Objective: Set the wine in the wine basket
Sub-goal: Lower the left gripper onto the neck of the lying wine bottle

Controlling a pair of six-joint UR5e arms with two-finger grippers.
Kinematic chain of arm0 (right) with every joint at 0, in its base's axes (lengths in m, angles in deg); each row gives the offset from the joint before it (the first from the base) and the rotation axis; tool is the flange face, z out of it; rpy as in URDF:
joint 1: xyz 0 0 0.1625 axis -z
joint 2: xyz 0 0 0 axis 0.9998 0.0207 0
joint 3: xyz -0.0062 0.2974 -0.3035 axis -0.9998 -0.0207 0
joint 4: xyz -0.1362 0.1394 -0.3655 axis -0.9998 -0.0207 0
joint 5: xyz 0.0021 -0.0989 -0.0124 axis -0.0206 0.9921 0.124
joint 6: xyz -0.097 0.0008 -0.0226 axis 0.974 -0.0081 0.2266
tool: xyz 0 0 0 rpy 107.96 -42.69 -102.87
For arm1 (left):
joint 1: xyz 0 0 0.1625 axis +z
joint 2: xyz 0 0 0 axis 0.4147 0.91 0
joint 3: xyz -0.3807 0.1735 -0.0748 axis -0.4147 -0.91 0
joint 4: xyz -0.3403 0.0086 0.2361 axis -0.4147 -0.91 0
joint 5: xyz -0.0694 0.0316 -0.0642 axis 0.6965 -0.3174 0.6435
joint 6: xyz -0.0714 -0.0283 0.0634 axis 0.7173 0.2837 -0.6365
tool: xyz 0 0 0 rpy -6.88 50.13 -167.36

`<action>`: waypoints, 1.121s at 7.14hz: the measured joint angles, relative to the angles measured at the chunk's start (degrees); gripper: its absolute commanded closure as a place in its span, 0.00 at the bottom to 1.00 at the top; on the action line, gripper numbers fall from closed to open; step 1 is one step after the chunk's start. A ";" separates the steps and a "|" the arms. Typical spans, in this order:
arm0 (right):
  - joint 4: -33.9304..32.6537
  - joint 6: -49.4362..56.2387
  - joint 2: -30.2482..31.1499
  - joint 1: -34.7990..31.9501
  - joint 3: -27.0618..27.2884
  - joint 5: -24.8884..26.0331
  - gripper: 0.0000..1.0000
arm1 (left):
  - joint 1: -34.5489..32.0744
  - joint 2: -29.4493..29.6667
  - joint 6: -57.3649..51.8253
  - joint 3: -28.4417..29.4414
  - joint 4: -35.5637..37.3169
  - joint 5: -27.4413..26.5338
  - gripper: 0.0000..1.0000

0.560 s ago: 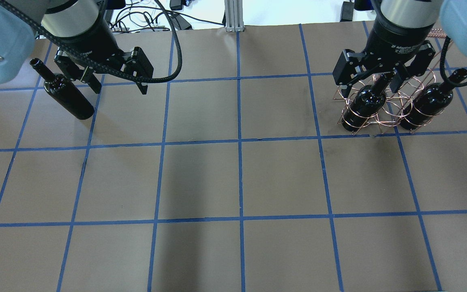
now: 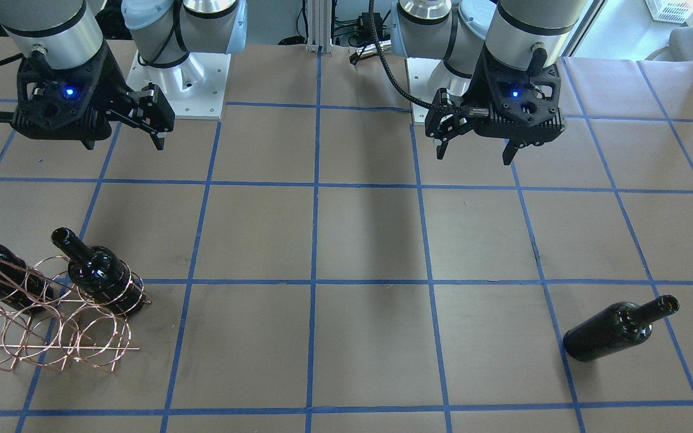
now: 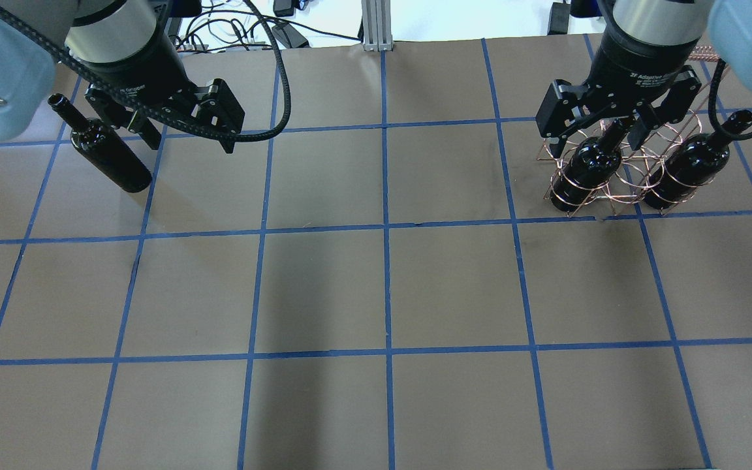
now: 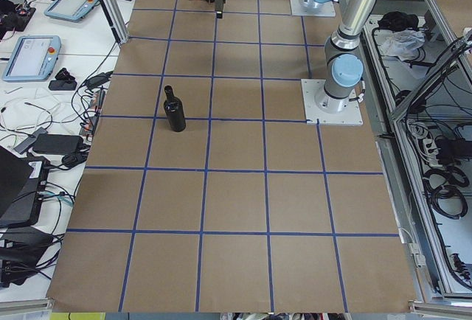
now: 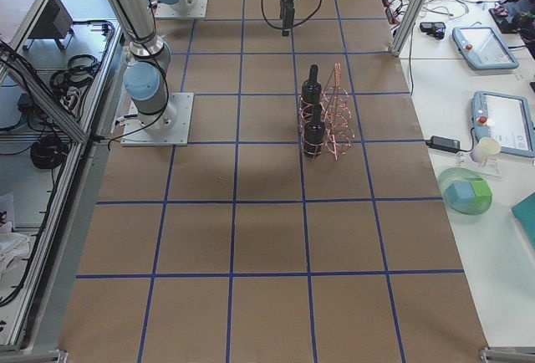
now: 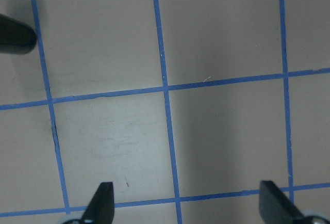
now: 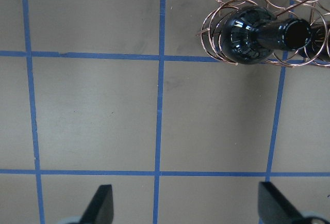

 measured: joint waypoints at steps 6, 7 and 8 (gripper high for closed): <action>0.03 0.00 0.00 0.00 0.00 -0.04 0.00 | 23.71 -0.95 -19.93 -2.35 2.00 -0.93 0.01; 0.00 0.00 0.00 0.00 0.00 -0.06 0.00 | 27.93 0.60 -23.26 -3.64 5.83 2.05 0.01; 0.02 0.00 0.00 0.00 0.00 -0.08 0.00 | 29.83 2.38 -25.80 -4.31 9.40 3.59 0.01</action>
